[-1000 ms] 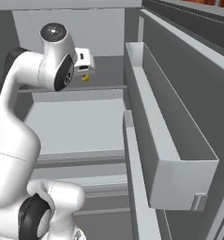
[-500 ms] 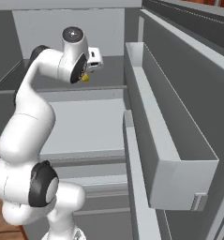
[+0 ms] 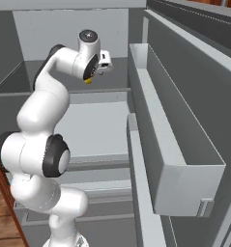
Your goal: Grab the lemon wedges from the fridge, place them in the blender, close the lid, and turn on the blender to create a marinade.
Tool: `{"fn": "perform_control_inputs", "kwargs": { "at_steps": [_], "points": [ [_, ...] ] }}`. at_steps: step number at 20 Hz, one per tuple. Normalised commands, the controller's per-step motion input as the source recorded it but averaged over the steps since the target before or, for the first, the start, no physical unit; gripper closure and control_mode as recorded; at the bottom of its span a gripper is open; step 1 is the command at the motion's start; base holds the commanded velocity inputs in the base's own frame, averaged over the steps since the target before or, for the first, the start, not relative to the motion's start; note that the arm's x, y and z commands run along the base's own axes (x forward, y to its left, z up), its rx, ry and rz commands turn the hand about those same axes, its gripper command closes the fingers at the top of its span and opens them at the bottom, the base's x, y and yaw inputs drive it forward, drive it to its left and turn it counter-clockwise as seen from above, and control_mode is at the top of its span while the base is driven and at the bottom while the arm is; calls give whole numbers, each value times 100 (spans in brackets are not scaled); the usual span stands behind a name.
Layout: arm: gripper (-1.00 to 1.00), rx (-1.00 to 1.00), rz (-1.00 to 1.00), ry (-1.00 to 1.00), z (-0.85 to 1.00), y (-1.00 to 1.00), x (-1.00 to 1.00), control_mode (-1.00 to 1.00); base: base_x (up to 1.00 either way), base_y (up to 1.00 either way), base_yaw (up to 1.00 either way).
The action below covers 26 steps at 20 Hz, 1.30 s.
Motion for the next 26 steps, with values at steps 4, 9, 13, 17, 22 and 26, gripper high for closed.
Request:
{"fn": "perform_control_inputs", "kwargs": {
  "at_steps": [4, 9, 13, 17, 22, 26],
  "points": [
    [-100, 0, 3, 5, -29, 0, 33, -100, 0, 0, 0],
    [-100, 0, 1, 0, -33, 0, 1, -100, 0, 0, 0],
    [-100, 0, 0, 0, -21, 0, -8, -100, 0, 0, 0],
    [-100, 0, 0, -3, -6, 2, -3, -100, 0, 0, 0],
    [-100, 0, 0, -11, 0, 6, 3, -100, 0, 0, 0],
    [-100, 0, 0, -18, 0, 0, -1, -100, 0, 0, 0]
  ]
}}
